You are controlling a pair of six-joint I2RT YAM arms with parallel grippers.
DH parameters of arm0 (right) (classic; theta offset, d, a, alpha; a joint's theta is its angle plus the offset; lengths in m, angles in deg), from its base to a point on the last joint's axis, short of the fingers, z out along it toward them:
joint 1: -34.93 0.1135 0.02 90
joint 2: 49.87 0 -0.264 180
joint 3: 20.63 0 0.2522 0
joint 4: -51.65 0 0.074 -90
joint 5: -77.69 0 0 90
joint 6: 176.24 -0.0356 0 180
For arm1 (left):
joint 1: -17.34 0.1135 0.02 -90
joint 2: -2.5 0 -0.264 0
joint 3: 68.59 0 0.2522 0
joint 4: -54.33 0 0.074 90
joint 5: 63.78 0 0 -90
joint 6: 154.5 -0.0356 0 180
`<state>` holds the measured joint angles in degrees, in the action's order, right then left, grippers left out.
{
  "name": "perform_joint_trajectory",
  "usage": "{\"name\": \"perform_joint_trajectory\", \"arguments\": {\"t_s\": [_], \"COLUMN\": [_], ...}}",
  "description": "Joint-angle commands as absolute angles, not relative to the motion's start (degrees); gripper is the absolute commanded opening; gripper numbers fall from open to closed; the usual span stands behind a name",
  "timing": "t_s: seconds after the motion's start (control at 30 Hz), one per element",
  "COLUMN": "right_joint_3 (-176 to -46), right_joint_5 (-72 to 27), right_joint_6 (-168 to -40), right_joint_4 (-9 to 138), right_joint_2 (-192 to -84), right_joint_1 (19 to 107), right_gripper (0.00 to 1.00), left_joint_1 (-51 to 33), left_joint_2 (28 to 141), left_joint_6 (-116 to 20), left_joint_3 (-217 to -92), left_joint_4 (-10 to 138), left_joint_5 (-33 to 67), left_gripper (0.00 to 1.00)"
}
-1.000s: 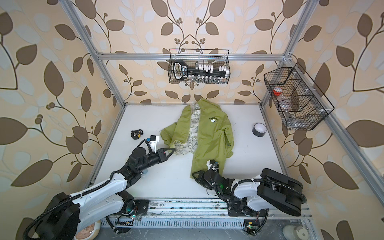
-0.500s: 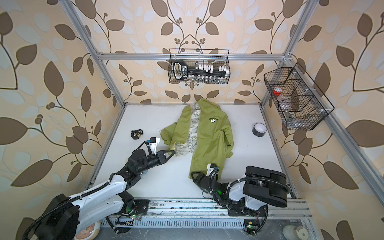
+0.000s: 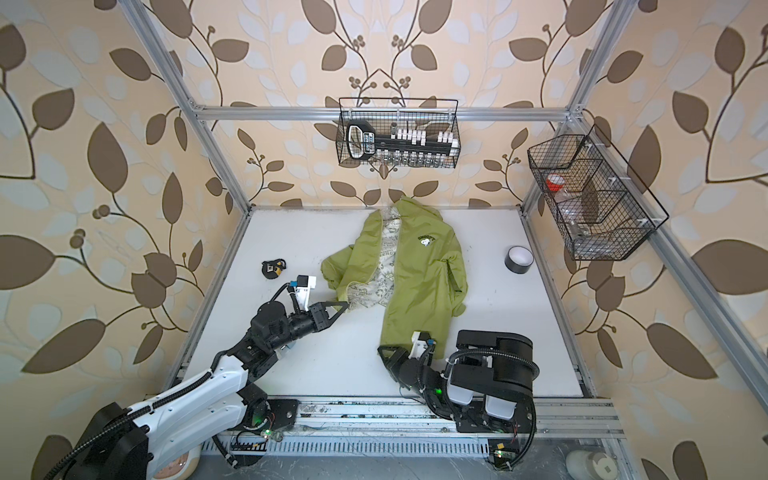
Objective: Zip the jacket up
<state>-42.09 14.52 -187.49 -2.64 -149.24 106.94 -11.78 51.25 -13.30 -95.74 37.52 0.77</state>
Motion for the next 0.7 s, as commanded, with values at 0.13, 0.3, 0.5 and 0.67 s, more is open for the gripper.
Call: {"name": "perform_joint_trajectory", "arguments": {"t_s": [0.13,0.3,0.5,0.67], "right_joint_3": [-39.6,-39.7,-38.9,-38.3], "right_joint_5": [15.2,14.2,13.7,13.4], "right_joint_6": [-190.8,-190.6,-191.2,-191.1], "right_joint_4": [2.5,0.5,-4.6,-9.5], "right_joint_2": [-150.0,-151.6,-154.9,-158.2], "right_joint_1": [106.4,106.0,106.0,106.0], "right_gripper": [0.36,0.29,0.2,0.13], "left_joint_1": [-11.1,-11.1,-11.1,-11.1], "left_joint_2": [50.2,50.4,50.4,50.3], "left_joint_6": [-13.7,-13.7,-13.7,-13.8], "left_joint_3": [-95.0,-95.1,-95.1,-95.1], "left_joint_4": [36.5,36.4,36.7,37.0], "left_joint_5": [-0.3,-0.3,-0.2,-0.3], "left_gripper": [0.0,0.0,0.0,0.0]}}
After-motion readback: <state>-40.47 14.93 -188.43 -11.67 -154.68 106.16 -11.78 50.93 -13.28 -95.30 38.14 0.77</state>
